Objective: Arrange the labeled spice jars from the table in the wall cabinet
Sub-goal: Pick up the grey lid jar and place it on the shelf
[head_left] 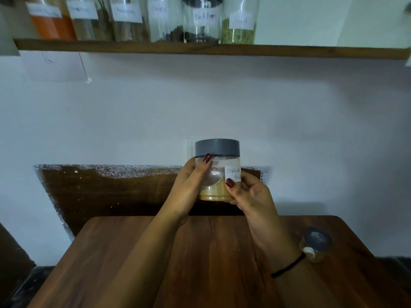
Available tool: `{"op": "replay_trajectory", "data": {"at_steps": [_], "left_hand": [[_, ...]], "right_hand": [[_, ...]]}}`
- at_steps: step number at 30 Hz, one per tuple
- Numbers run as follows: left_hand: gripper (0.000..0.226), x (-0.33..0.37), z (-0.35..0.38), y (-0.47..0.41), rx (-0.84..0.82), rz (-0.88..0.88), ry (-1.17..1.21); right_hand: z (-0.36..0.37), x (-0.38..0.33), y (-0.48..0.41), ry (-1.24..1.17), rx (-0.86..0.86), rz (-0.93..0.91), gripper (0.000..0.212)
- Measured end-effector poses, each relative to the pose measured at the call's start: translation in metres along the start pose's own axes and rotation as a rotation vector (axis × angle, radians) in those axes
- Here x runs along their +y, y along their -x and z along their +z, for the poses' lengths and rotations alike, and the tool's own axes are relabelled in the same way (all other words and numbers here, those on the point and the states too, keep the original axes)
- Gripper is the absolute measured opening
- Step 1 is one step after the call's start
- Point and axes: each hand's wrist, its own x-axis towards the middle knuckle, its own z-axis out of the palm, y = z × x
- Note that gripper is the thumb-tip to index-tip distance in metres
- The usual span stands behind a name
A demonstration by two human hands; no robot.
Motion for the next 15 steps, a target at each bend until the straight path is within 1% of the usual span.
{"op": "replay_trajectory", "data": {"at_steps": [2, 4, 7, 11, 13, 15], "left_hand": [[0.054, 0.006, 0.001, -0.003, 0.044, 0.023, -0.001], [0.052, 0.012, 0.001, -0.006, 0.074, 0.03, 0.003], [0.05, 0.017, 0.0, -0.011, 0.065, 0.027, -0.034], [0.07, 0.026, 0.004, -0.011, 0.047, 0.035, -0.047], [0.073, 0.032, 0.006, -0.01, 0.055, 0.034, -0.047], [0.071, 0.036, 0.007, -0.009, 0.071, 0.039, -0.054]], "right_hand": [[0.002, -0.006, -0.001, 0.004, 0.04, -0.052, 0.04], [0.003, -0.011, -0.003, 0.016, 0.082, -0.104, 0.043], [0.005, -0.017, -0.007, 0.029, 0.122, -0.162, 0.047], [0.011, -0.022, -0.008, 0.063, 0.141, -0.238, 0.052], [0.014, -0.021, -0.007, 0.09, 0.142, -0.263, 0.054], [0.016, -0.02, -0.007, 0.122, 0.143, -0.282, 0.058]]}}
